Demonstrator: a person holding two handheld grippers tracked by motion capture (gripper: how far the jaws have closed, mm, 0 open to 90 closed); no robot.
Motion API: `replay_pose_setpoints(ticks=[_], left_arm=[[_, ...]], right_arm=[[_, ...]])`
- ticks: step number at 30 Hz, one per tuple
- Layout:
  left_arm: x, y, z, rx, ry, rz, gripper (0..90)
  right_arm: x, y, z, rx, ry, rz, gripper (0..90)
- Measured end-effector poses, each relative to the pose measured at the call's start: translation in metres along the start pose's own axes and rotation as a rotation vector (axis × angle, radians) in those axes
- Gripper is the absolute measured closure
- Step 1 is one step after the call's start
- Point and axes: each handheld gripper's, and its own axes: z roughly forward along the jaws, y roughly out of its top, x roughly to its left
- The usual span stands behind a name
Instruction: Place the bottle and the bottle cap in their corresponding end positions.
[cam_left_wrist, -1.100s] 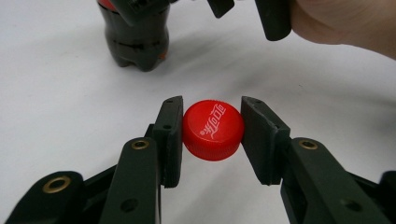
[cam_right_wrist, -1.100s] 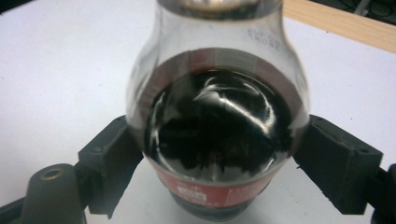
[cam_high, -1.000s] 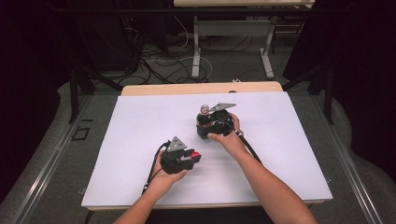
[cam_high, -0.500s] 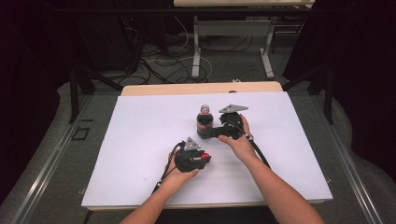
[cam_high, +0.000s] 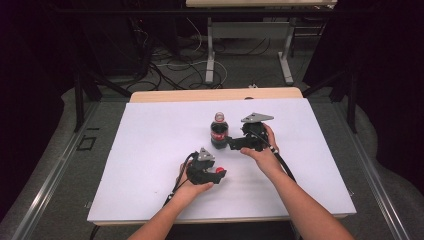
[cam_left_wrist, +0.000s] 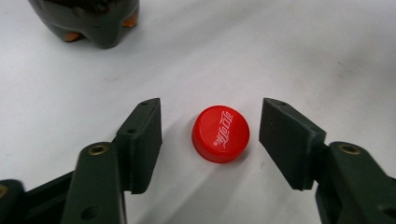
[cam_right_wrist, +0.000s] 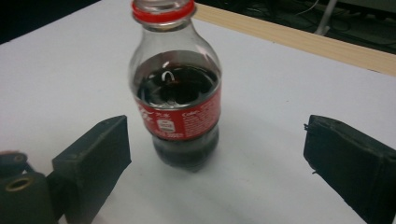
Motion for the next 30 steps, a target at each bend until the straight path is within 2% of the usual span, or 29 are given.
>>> replay_pose_setpoints(ticks=[2,4,6,9,15,18,21,25,30], left_arm=[[0.002,0.002,-0.007,-0.011,0.018,0.003,32.0],[0.006,0.004,-0.016,-0.039,0.027,-0.004,29.8],[0.012,0.004,-0.026,-0.075,0.027,-0.011,29.8],[0.022,0.002,-0.044,-0.114,0.054,-0.029,29.5],[0.045,-0.007,-0.073,-0.146,0.090,-0.072,28.9],[0.053,-0.014,-0.083,-0.160,0.111,-0.135,22.3],[0.061,-0.020,-0.091,-0.140,0.127,-0.167,12.7],[0.069,-0.027,-0.099,-0.168,0.168,-0.198,1.2],[0.074,-0.033,-0.106,-0.196,0.180,-0.215,0.5]], right_arm=[[0.003,0.000,-0.004,-0.010,-0.028,-0.006,3.9],[0.003,-0.001,-0.007,-0.014,-0.022,-0.010,0.0],[0.004,-0.002,-0.011,-0.015,-0.031,-0.014,0.0],[0.003,-0.005,-0.017,-0.033,-0.049,-0.031,0.0],[0.000,-0.015,-0.029,-0.029,-0.050,-0.032,0.0],[0.000,-0.021,-0.037,-0.019,-0.061,-0.046,0.0],[-0.002,-0.031,-0.044,-0.023,-0.075,-0.062,0.0],[-0.004,-0.044,-0.053,-0.025,-0.091,-0.078,0.0],[-0.009,-0.060,-0.060,-0.020,-0.087,-0.021,0.0]])
